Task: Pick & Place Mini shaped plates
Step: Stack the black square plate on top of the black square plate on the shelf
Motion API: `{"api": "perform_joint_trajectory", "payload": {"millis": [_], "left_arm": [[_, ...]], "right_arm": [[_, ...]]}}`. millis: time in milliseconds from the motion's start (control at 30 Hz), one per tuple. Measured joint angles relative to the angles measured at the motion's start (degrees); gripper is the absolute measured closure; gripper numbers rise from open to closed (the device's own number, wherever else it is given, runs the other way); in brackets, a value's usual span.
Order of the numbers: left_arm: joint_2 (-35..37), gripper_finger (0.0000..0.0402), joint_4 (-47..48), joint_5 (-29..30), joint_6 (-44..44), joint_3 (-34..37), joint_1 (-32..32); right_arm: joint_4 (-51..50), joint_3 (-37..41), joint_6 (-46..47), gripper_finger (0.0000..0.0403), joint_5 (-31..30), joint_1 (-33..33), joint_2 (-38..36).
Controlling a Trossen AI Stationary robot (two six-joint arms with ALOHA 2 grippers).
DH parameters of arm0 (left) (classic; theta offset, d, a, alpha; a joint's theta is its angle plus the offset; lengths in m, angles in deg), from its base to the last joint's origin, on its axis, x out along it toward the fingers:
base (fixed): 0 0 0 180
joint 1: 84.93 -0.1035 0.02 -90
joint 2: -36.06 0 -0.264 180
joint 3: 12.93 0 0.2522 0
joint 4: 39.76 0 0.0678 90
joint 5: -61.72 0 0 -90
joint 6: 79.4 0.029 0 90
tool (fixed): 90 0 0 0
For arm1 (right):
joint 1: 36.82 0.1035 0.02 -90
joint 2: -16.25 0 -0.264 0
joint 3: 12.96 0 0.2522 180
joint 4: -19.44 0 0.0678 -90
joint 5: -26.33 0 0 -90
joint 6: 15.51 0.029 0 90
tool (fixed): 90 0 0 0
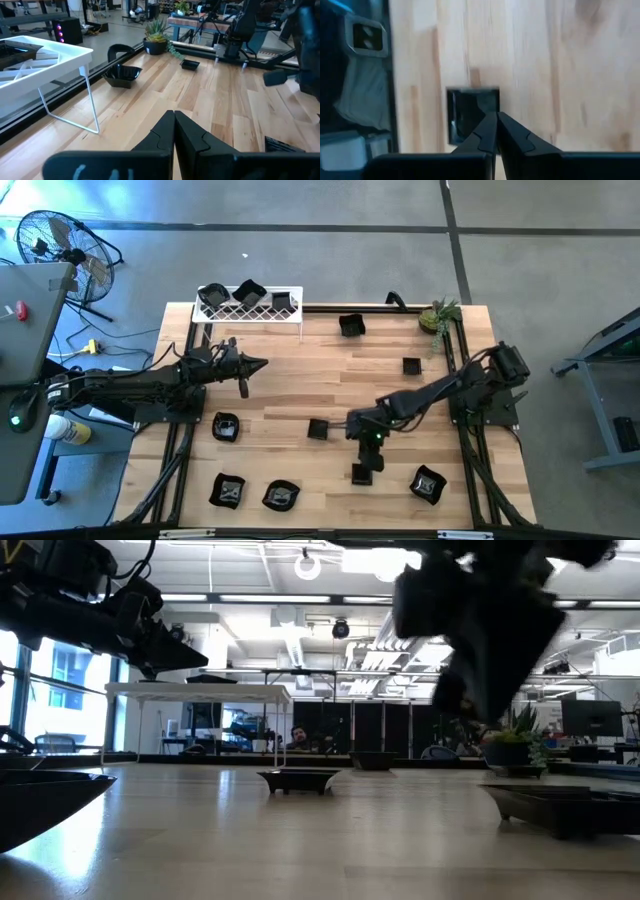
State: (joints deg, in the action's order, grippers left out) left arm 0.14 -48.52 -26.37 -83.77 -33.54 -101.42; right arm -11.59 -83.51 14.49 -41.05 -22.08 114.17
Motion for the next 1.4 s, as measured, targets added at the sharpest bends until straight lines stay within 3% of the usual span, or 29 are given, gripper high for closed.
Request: {"api": "perform_joint_trajectory", "payload": {"millis": [333,633,1000,1400], "left_arm": [[0.0,0.0401,0.8,0.0,0.0,0.0,0.0],[0.0,0.0401,1.3,0.1,0.5,0.0,0.0],[0.0,0.0401,1.4,0.1,0.6,0.0,0.0],[0.0,0.0401,1.7,0.1,0.6,0.0,0.0]], "right_arm": [[-12.0,-6.6,-1.8,0.038,1.4,-3.9,-0.1],[-3.6,0.1,5.2,0.0332,0.9,-0.1,-0.1],[5.4,4.4,8.4,0.033,1.2,1.6,0.5],[8.3,4.8,8.0,0.0333,1.8,2.6,4.1]]}}
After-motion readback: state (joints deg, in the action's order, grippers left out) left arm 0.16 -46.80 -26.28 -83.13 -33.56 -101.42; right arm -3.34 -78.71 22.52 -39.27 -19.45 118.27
